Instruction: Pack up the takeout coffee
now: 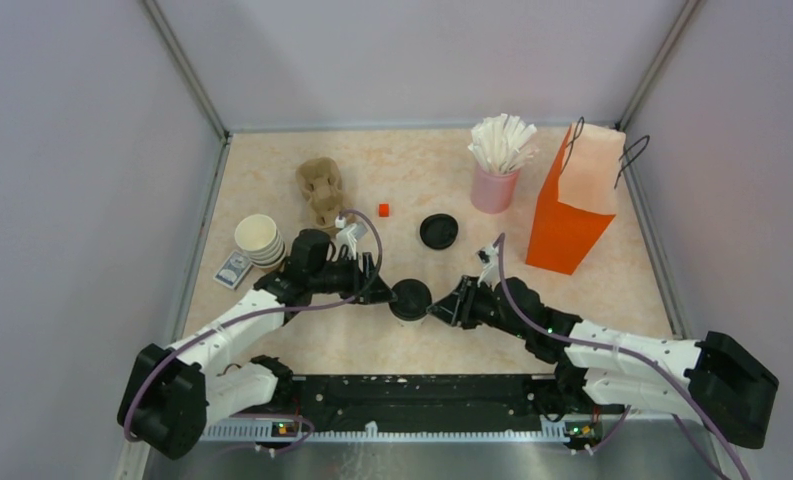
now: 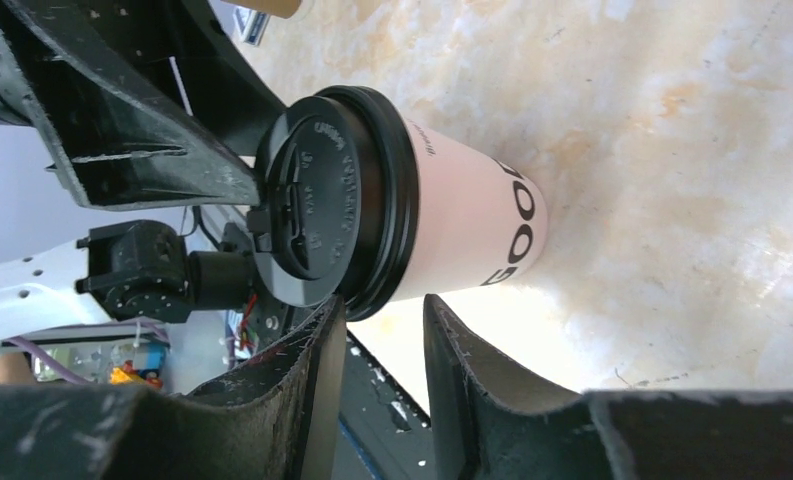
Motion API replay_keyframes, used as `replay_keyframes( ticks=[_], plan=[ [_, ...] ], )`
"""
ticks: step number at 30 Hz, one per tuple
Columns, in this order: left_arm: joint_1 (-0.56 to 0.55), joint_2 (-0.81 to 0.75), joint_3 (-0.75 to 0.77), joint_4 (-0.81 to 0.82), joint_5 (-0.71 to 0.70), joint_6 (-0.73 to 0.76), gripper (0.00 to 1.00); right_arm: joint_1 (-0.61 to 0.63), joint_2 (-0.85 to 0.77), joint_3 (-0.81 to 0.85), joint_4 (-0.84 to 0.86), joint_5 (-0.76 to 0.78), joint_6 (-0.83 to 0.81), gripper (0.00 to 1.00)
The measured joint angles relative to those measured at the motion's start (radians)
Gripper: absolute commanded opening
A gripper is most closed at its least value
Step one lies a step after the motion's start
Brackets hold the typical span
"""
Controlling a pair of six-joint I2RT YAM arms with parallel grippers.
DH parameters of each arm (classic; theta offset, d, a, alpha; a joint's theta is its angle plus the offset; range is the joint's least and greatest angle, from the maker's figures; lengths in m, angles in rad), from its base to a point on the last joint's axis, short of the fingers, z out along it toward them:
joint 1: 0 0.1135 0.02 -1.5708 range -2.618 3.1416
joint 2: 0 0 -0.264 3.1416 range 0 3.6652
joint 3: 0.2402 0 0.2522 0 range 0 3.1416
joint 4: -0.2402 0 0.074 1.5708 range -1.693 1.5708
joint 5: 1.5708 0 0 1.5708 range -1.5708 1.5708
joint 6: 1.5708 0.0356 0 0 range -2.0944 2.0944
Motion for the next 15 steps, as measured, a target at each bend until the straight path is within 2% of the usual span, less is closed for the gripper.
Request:
replay_keyframes(
  ticks=[15],
  plan=[
    [-0.005,0.004,-0.007,0.026,0.004,-0.001,0.54,-0.006,-0.051,-0.003,-0.034,0.075,-0.002,0.32]
  ],
)
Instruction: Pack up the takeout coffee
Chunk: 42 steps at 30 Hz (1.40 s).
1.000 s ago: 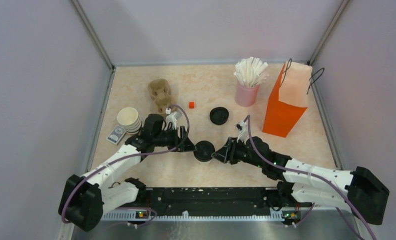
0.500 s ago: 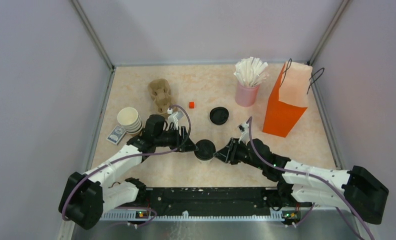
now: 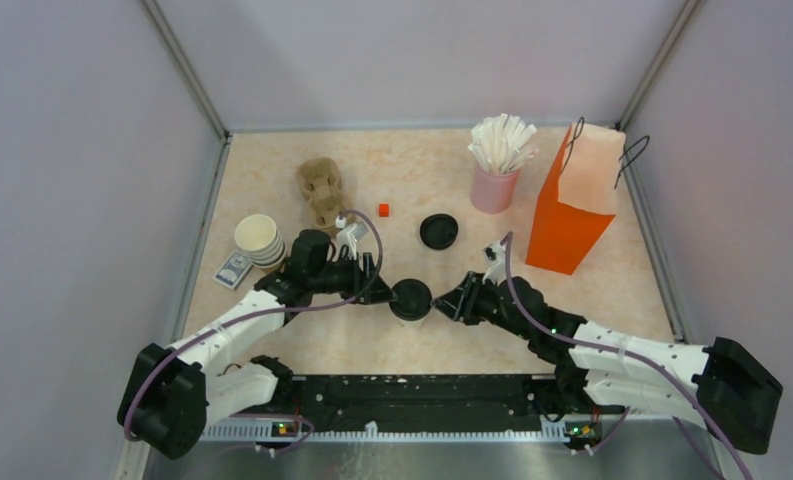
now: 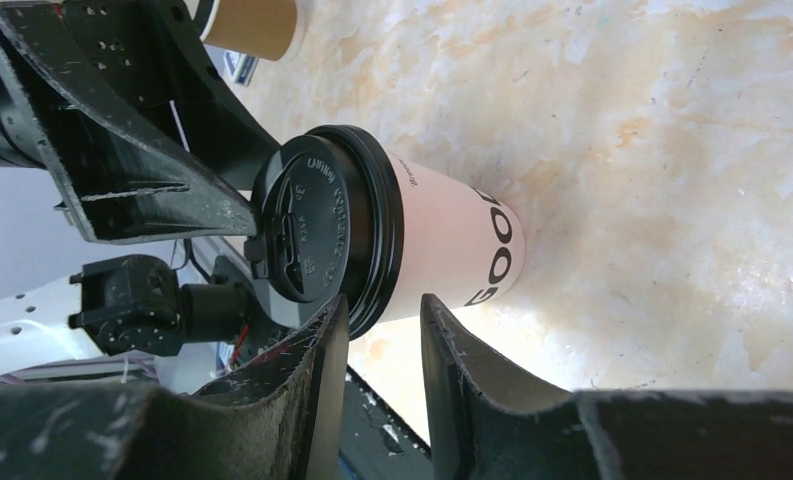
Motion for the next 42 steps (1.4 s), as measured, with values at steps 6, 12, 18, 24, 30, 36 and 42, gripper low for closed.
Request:
replay_keyframes(
  ticks=[6,12,18,24,30,36,42],
  plan=[
    [-0.001,0.000,-0.002,0.008,0.003,-0.002,0.52,-0.005,0.048,0.025,-0.004,0.011,-0.007,0.30],
    [-0.002,0.017,-0.004,0.024,0.018,-0.006,0.50,-0.018,0.087,0.052,-0.004,0.024,-0.017,0.27],
    [-0.002,0.028,-0.004,0.039,0.022,-0.010,0.50,-0.022,0.104,0.052,0.006,0.037,-0.004,0.24],
    [-0.002,0.045,-0.004,0.057,0.030,-0.011,0.49,-0.024,0.135,-0.002,0.123,0.039,0.050,0.23],
    [-0.002,0.052,-0.008,0.067,0.032,-0.017,0.49,-0.027,0.172,-0.048,0.245,0.039,0.099,0.23],
    [-0.003,0.043,-0.010,0.066,0.024,-0.035,0.56,-0.028,0.153,-0.028,0.209,0.040,0.077,0.34],
    [-0.008,0.016,-0.009,0.036,-0.007,-0.082,0.68,-0.030,0.114,0.148,-0.087,0.050,-0.050,0.37]
  ],
)
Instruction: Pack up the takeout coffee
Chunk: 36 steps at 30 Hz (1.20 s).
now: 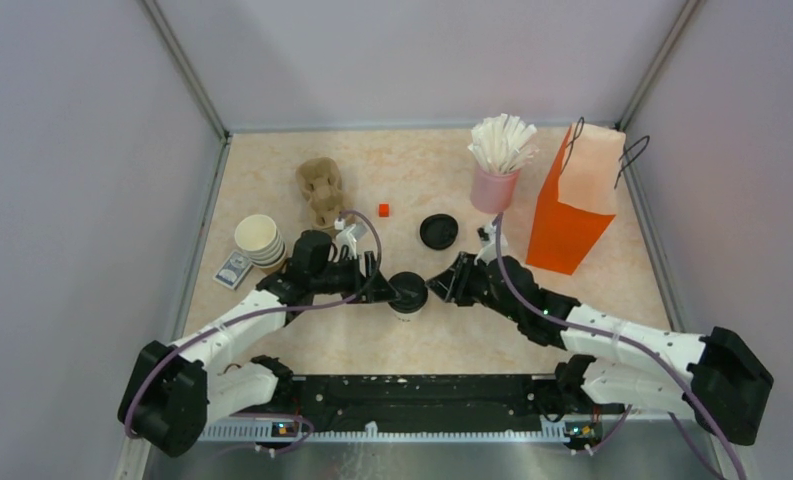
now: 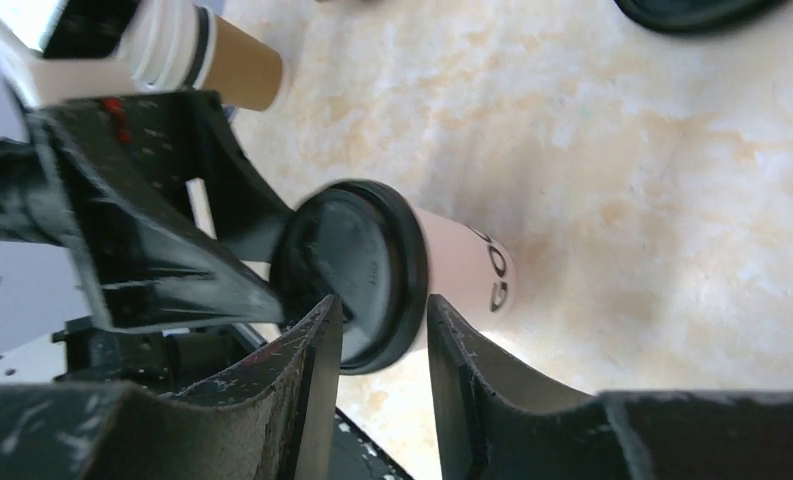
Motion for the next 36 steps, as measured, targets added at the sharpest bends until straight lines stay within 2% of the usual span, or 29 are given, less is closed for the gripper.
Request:
replay_keyframes(
  ticks=[2,6,11,18,26,29,36],
  plan=[
    [-0.001,-0.010,0.006,-0.024,-0.004,-0.011,0.72,0.000,-0.016,0.056,-0.049,0.002,-0.037,0.36],
    [-0.002,-0.018,0.074,-0.108,-0.026,-0.006,0.73,0.000,-0.024,0.142,-0.089,-0.017,-0.105,0.32],
    [-0.002,-0.050,0.164,-0.184,-0.085,0.031,0.68,0.002,0.064,0.232,-0.103,-0.072,-0.157,0.28],
    [-0.002,-0.068,0.174,-0.260,-0.146,0.053,0.60,0.022,0.195,0.257,-0.105,-0.135,-0.185,0.26],
    [-0.002,-0.071,0.091,-0.244,-0.155,0.042,0.55,0.032,0.279,0.269,-0.059,-0.158,-0.197,0.26],
    [-0.002,-0.071,0.076,-0.209,-0.138,0.032,0.55,0.033,0.285,0.259,-0.032,-0.153,-0.193,0.25],
    [-0.002,-0.071,0.048,-0.155,-0.118,0.013,0.47,0.034,0.284,0.201,0.071,-0.143,-0.161,0.24]
  ],
)
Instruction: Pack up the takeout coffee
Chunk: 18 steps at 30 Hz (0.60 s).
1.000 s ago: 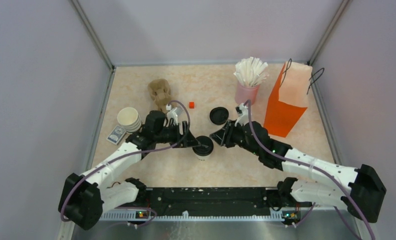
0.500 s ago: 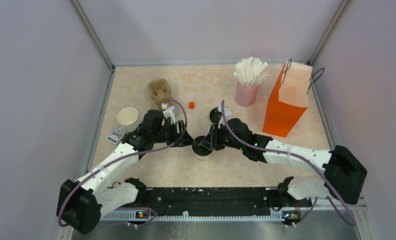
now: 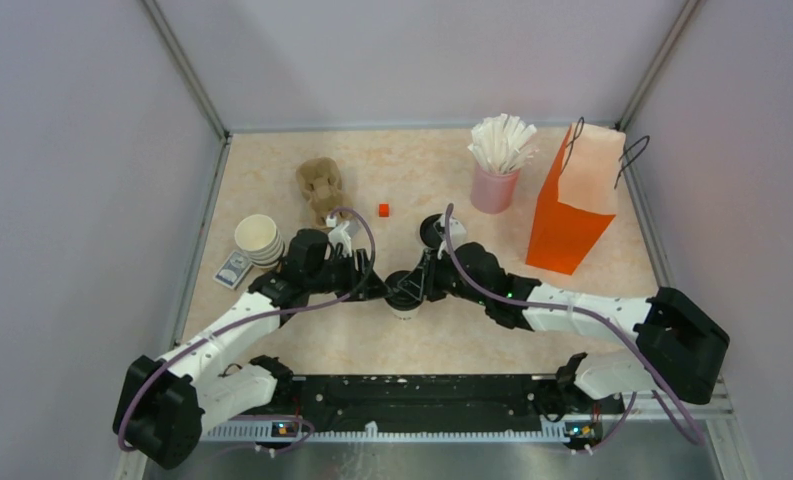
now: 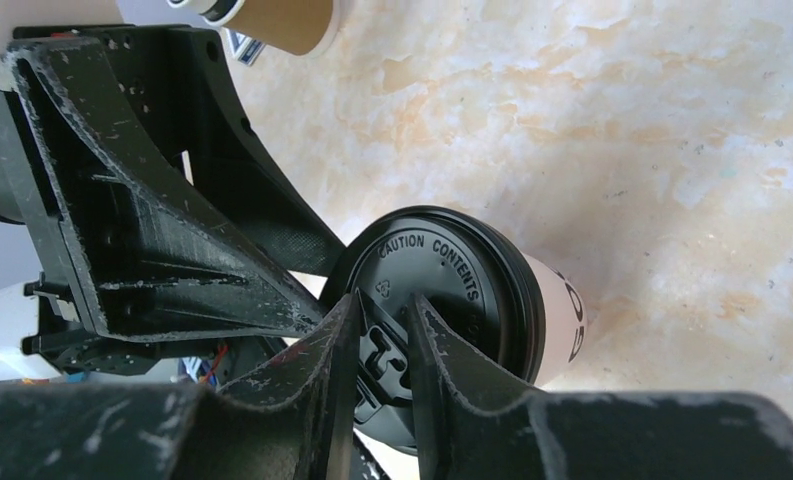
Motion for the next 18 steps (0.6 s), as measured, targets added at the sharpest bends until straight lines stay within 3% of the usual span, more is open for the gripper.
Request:
replay_keyframes(
  ticks=[18],
  plan=[
    [-0.001,-0.029,-0.110,0.175,0.016,-0.051,0.39,0.000,-0.008,-0.098,0.163,0.018,0.059,0.24]
  ],
)
